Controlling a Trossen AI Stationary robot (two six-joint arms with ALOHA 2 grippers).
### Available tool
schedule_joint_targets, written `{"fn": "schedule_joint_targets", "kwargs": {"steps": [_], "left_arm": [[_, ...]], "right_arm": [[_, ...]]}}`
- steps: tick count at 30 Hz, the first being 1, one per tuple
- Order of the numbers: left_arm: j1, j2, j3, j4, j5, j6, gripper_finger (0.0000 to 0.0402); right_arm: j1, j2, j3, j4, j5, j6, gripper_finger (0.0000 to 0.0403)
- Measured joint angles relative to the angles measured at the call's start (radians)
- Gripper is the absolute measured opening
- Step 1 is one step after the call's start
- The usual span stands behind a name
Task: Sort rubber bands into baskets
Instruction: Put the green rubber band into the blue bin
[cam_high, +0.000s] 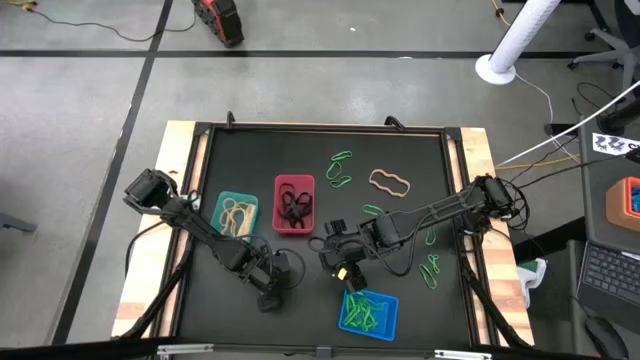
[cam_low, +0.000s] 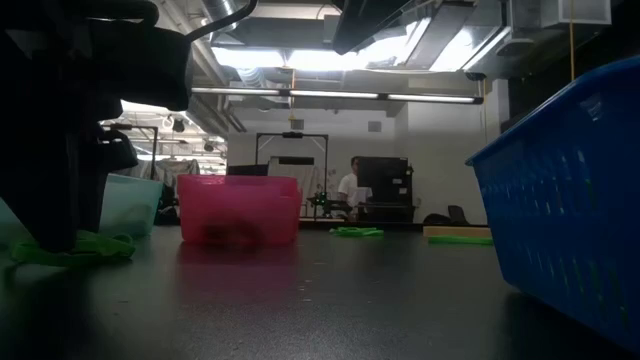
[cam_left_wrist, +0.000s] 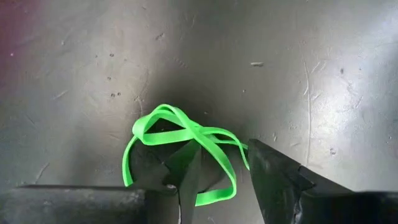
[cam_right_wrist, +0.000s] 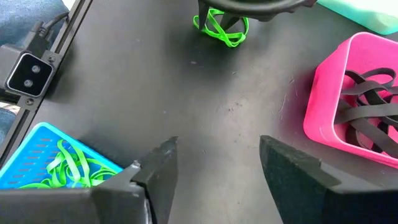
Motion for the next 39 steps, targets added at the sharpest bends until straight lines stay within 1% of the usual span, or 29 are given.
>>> {"fn": "schedule_joint_targets", "kwargs": {"steps": [4,8,11,25,29,32,35,39], "left_arm": [[0.001,0.0,0.0,-0.001,0.011,0.0,0.0129],[0.001,-0.012,0.0,-0.008,0.065,0.0,0.0129],[0.001,-0.028,0.0,-0.009,0.082,0.001,0.0129],[0.001,-0.032,0.0,-0.006,0.074,0.01,0.0129],[0.001,-0.014,0.0,-0.006,0.04,0.016,0.0129],[0.002,0.001,0.0,-0.006,0.037,0.019,0.0128],[0.002,0.006,0.0,-0.006,0.035,0.019,0.0109],[0.002,0.002,0.0,-0.006,0.044,0.027,0.005]], "right_arm": [[0.0,0.0,0.0,0.0,0.0,0.0,0.0221],[0.0,0.0,0.0,0.0,0.0,0.0,0.0221],[0.0,0.0,0.0,0.0,0.0,-0.003,0.0221],[-0.001,0.0,0.0,0.0,0.0,-0.003,0.0221],[-0.001,0.0,0.0,0.0,0.0,-0.003,0.0221],[-0.001,0.0,0.0,-0.001,0.0,-0.003,0.0221],[-0.001,0.0,0.0,-0.002,0.0,-0.003,0.0221],[0.0,0.0,0.0,-0.009,0.0,-0.004,0.0221]]}}
